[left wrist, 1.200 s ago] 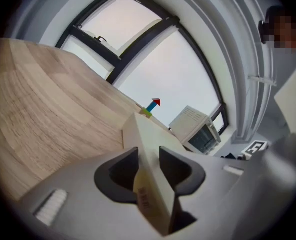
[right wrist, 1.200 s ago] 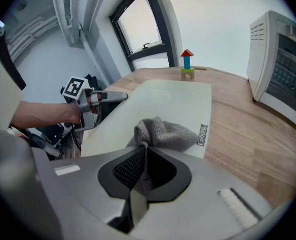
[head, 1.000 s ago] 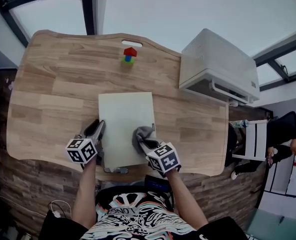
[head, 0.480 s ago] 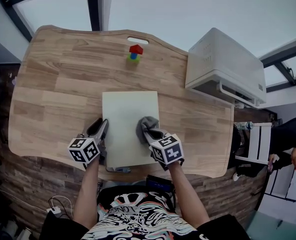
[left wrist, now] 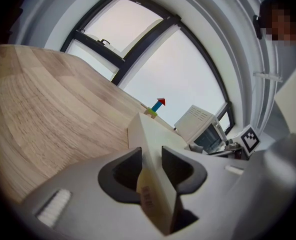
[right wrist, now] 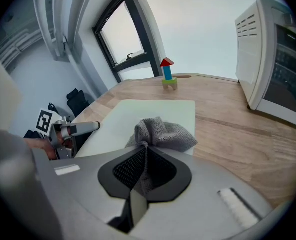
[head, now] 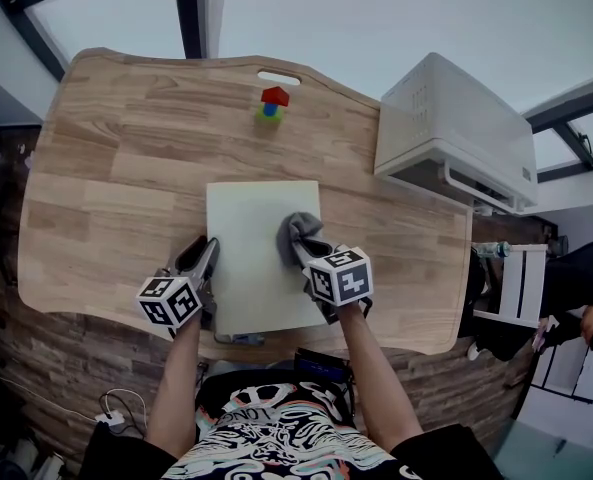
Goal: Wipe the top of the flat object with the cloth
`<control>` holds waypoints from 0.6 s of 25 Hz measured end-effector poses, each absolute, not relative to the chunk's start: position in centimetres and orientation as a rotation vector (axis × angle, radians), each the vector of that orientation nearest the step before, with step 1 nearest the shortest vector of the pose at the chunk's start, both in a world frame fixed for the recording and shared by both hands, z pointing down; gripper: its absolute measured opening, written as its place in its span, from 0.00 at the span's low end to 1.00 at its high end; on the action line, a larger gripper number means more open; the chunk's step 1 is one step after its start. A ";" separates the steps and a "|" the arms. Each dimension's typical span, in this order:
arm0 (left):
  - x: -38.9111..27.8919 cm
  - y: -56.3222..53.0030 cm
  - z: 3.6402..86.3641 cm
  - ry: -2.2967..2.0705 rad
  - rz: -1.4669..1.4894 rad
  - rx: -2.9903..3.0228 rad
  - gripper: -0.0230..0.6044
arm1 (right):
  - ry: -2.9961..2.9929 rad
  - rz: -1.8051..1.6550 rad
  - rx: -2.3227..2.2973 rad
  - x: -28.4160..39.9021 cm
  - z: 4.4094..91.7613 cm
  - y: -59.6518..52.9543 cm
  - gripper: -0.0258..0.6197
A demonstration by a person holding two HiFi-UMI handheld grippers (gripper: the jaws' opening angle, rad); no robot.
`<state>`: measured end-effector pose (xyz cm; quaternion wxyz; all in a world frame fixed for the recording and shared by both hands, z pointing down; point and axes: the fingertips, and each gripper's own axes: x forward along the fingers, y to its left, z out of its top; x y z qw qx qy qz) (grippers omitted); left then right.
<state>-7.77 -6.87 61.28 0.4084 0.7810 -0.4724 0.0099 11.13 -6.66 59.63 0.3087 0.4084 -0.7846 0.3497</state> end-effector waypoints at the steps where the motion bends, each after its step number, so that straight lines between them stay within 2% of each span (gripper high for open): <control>1: -7.8 -6.9 61.3 -1.190 0.023 1.966 0.33 | -2.072 0.932 1.085 11.2 59.6 -7.0 0.05; 15: -7.8 -6.9 61.4 -1.178 0.011 1.959 0.33 | -2.045 0.929 1.124 11.2 59.4 -11.7 0.05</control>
